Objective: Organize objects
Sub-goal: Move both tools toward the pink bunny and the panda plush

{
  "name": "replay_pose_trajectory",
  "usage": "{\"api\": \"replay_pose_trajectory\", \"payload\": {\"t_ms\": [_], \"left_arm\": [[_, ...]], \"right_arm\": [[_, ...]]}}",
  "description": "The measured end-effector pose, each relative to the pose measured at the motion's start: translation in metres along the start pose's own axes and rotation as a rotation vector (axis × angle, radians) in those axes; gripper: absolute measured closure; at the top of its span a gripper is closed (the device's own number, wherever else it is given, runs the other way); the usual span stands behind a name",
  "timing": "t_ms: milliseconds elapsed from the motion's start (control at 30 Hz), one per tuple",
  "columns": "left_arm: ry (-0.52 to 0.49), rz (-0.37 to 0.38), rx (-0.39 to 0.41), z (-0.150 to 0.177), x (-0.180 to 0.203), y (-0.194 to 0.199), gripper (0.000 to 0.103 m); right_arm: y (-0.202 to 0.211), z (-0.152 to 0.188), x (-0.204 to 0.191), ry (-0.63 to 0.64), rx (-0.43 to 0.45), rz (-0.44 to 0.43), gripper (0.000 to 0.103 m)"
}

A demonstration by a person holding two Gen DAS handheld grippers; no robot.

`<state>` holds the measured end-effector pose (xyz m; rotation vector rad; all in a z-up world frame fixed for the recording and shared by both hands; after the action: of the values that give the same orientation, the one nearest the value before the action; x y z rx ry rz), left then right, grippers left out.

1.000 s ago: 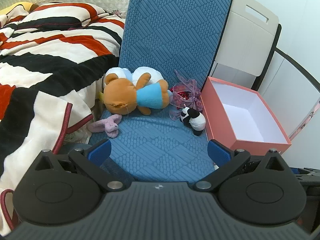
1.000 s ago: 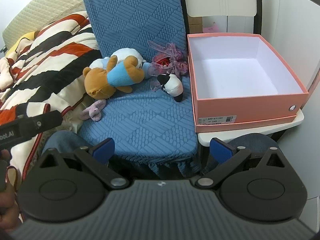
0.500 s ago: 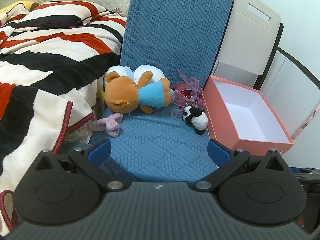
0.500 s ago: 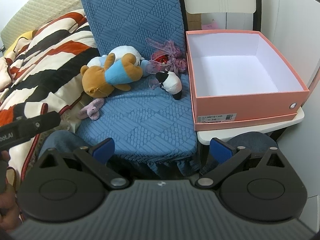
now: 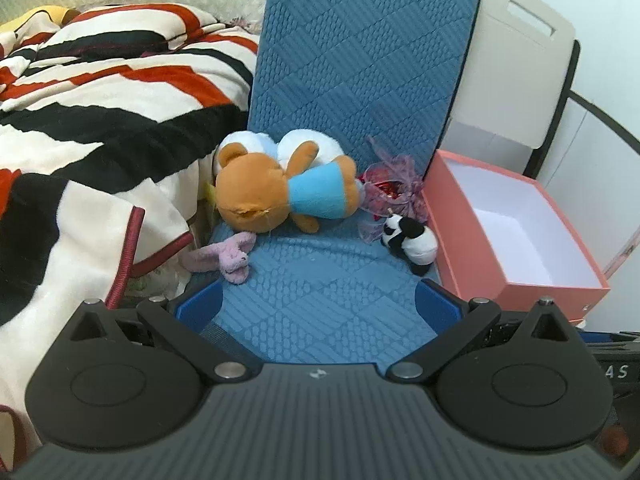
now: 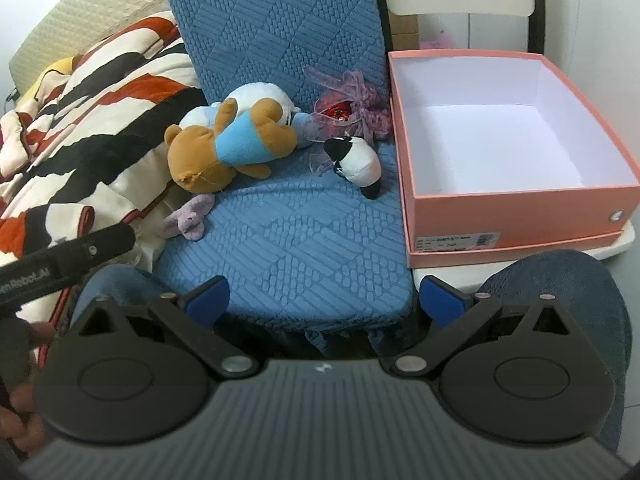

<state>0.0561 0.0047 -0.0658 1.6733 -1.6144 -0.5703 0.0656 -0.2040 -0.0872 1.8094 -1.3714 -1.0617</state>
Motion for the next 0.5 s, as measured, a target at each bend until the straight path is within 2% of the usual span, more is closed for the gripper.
{"api": "replay_pose_trajectory", "payload": {"t_ms": [300, 400, 500], "left_arm": [[0.045, -0.067, -0.084, -0.009, -0.021, -0.056, 0.0], [0.058, -0.076, -0.118, -0.013, -0.027, -0.078, 0.0], [0.065, -0.09, -0.123, -0.019, -0.033, -0.1, 0.0]], "right_arm": [[-0.038, -0.027, -0.003, 0.033, 0.005, -0.006, 0.0], [-0.054, -0.038, -0.01, 0.062, 0.015, -0.007, 0.005], [-0.072, -0.049, -0.017, 0.098, 0.026, -0.01, 0.016]]}}
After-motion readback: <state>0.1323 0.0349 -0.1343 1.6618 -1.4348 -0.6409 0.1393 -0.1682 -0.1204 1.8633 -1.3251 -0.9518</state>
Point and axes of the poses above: each gripper's, at about its wrist camera, not at the fingertips, and y roughly against the way its jaws point, x to its right, z to its underside, the point moved 4 cm from there along -y, roughly the way its jaws point, and after that the axes turned 8 degrees about -x, right-handed, at the moved point
